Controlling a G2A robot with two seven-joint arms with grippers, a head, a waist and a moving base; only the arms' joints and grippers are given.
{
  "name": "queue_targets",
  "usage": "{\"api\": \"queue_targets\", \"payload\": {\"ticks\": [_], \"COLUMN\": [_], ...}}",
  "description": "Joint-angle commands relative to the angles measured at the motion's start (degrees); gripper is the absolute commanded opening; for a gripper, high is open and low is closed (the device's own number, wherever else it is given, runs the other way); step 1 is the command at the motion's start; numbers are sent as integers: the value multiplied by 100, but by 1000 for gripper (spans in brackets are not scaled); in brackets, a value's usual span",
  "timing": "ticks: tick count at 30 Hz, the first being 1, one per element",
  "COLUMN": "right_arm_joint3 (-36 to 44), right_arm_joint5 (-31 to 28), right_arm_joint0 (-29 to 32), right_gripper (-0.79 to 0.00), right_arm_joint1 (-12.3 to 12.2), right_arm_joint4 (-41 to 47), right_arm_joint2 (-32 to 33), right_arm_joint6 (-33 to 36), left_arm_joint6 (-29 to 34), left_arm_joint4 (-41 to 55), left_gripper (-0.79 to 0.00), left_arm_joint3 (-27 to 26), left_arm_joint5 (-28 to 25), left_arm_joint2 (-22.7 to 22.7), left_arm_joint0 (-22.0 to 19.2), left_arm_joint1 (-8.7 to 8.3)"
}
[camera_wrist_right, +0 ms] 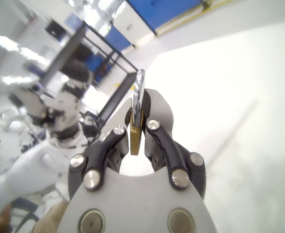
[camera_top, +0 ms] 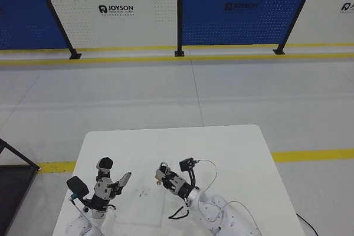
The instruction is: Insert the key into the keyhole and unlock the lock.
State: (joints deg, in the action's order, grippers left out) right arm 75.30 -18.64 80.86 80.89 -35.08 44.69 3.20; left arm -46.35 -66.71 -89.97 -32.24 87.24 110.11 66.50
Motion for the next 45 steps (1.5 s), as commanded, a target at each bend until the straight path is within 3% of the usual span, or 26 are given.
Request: {"api": "queue_targets", "payload": {"ticks": [1,8,13,14,15,18,19,22,28,34,45], "right_arm_joint3": [-203,-749,-889,-899,-901,-864,-833,-684,-150,998,3887], "right_arm_joint5": [270,902,1145,1180,1197,1270,1307,1375,1542,1665,368], "right_arm_joint0": [-201,-621,-679,-687,-685,-678,-669,-605,-361,233,2449], "right_gripper": [-785,-785,-785,-733,-591,-385,-172,0,0,0,0], "right_arm_joint1": [99,360,431,437,442,439,433,402,249,-76,-854], "right_arm_joint4": [21,-33,-185,-211,-221,-337,-404,-547,-1028,-1780,-2954], "right_arm_joint2": [-287,-915,-1045,-1050,-1050,-1048,-1050,-1018,-798,-173,2076], "right_arm_joint6": [289,1020,998,986,972,971,979,986,902,736,646], "left_arm_joint6": [44,62,62,62,62,62,62,62,62,62,62], "left_arm_joint4": [108,200,200,200,200,200,200,200,200,200,200], "left_gripper": [0,0,0,0,0,0,0,0,0,0,0], "left_arm_joint3": [47,90,90,90,90,90,90,90,90,90,90], "left_arm_joint5": [-105,-178,-178,-178,-178,-178,-178,-178,-178,-178,-178], "left_arm_joint2": [154,205,205,205,205,205,205,205,205,205,205], "left_arm_joint0": [64,98,98,98,98,98,98,98,98,98,98], "left_arm_joint1": [-18,-21,-21,-21,-21,-21,-21,-21,-21,-21,-21]}}
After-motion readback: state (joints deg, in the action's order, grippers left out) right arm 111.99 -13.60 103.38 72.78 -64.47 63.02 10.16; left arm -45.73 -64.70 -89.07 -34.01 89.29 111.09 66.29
